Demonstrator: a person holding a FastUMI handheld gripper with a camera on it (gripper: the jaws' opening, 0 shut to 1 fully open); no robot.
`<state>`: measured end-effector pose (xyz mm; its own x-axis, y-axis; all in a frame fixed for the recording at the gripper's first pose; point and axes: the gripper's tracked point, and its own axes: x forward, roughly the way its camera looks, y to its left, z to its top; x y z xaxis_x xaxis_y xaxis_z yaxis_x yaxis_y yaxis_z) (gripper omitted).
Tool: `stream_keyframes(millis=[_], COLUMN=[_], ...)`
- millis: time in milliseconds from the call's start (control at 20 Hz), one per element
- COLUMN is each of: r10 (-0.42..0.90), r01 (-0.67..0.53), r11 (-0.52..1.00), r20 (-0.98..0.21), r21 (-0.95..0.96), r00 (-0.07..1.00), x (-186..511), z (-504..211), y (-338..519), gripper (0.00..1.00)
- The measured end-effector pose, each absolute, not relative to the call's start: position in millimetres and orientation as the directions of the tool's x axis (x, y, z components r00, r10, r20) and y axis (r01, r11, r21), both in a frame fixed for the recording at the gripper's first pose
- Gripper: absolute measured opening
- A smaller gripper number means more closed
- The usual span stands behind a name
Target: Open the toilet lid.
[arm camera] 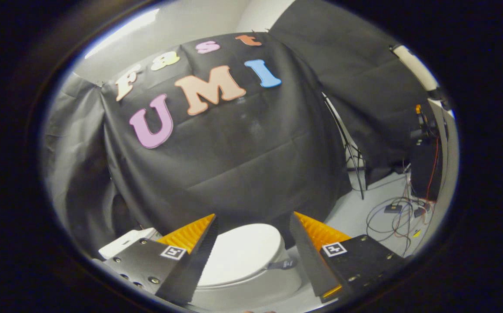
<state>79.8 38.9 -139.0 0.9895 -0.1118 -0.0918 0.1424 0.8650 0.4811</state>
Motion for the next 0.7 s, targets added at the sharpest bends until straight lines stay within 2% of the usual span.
stream_keyframes(millis=[100,400,700], r10=[-0.125,-0.181,-0.161], r01=[0.166,0.283,0.342], r11=[0.831,0.695,0.547], r20=[-0.114,-0.22,-0.306], r21=[0.532,0.661,0.764], r00=[0.986,0.959,0.939], x=[82.2,90.2,112.0], z=[-159.2,-236.9,-305.5], y=[38.6,25.4,30.7], gripper=[0.93,0.93,0.92])
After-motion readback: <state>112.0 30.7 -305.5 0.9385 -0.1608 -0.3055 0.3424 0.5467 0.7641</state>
